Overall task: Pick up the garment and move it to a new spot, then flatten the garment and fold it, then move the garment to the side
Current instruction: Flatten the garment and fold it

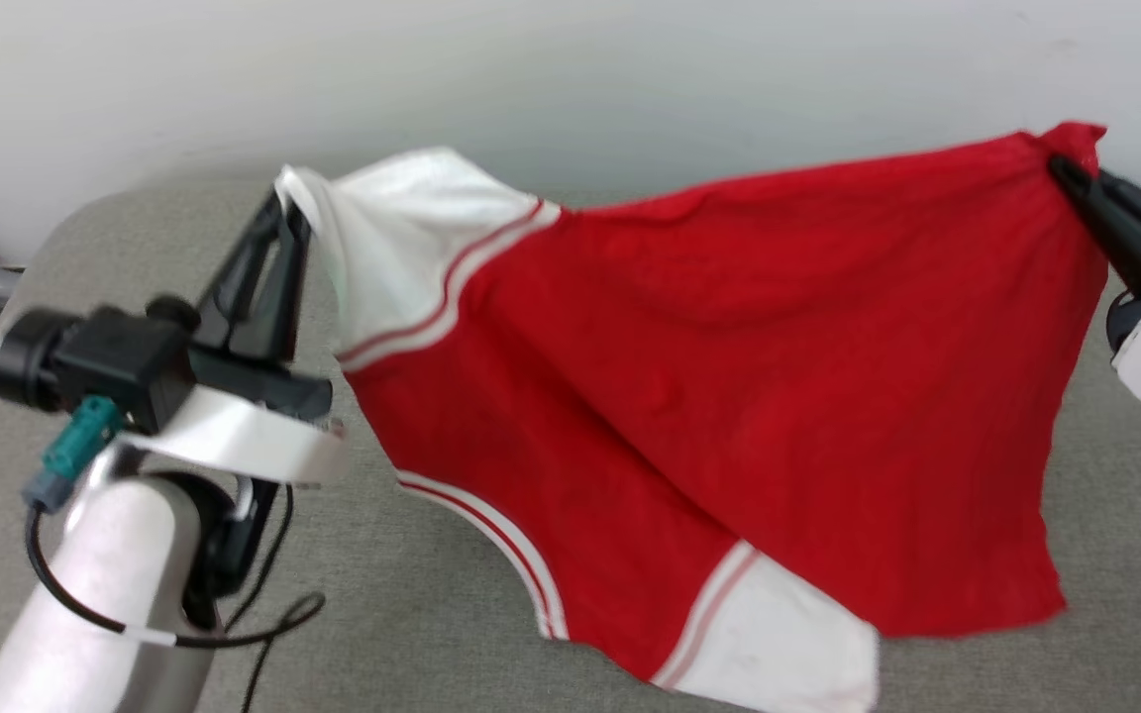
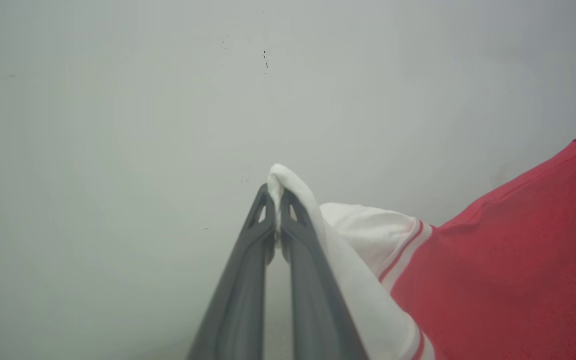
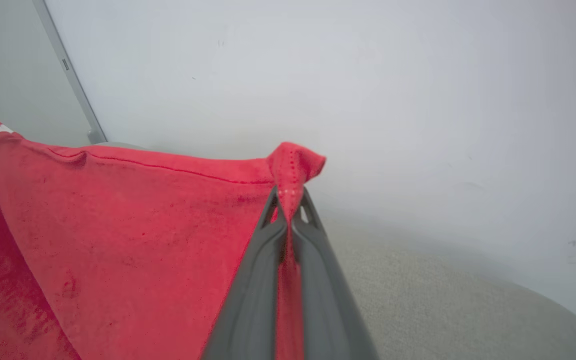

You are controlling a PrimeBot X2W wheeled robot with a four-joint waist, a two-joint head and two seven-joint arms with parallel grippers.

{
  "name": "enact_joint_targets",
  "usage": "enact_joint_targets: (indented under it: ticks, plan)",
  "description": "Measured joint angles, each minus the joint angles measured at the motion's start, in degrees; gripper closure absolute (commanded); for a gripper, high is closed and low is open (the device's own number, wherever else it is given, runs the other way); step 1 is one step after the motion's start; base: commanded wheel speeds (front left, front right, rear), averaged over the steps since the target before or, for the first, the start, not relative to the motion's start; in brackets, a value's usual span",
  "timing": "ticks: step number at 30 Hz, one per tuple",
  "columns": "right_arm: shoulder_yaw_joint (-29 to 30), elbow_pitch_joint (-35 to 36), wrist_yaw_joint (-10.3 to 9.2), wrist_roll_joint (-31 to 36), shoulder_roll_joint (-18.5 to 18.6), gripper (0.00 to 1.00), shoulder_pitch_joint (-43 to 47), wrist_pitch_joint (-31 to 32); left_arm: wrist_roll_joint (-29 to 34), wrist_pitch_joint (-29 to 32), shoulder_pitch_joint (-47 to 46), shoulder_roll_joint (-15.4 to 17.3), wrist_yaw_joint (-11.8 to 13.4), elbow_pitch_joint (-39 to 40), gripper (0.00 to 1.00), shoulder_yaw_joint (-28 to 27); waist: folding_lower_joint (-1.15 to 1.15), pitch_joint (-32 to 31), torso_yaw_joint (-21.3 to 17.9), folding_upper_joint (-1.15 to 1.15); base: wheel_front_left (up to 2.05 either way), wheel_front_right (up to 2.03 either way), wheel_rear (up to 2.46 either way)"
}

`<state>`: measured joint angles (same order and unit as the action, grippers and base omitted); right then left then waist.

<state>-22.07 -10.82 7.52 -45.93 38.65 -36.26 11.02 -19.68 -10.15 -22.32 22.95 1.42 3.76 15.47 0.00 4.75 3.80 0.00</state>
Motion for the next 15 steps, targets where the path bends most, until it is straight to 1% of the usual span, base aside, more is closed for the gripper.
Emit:
enact_joint_targets:
  ticks: [5,9,10,15]
  plan:
    - [5.5,4.0,-0.01,2.7,-2.6,1.0,-0.1,0.4,0.9,2.0,-7.1,1.2,-1.0,2.0,1.0,-0.2,0.0,0.1,-1.4,0.0,0.0,0.0,0.0]
    - [8.5,6.6,0.0,4.9,-4.3,1.0,-0.8,2.5,1.0,3.5,-13.6,1.5,-2.5,1.9,1.0,0.4,0.0,1.6,-1.7,0.0,0.0,0.0,0.0]
    - [10.4,7.1,0.0,5.3,-5.1,1.0,-2.6,3.4,1.5,4.1,-17.6,1.5,-3.5,1.3,1.0,0.8,0.0,2.8,-1.8,0.0,0.0,0.0,0.0]
    - [12.7,6.9,-0.01,8.3,-6.3,1.0,-10.6,5.7,1.6,4.9,-29.4,0.8,-5.4,-2.8,1.0,1.5,0.0,6.6,-2.1,0.0,0.0,0.0,0.0]
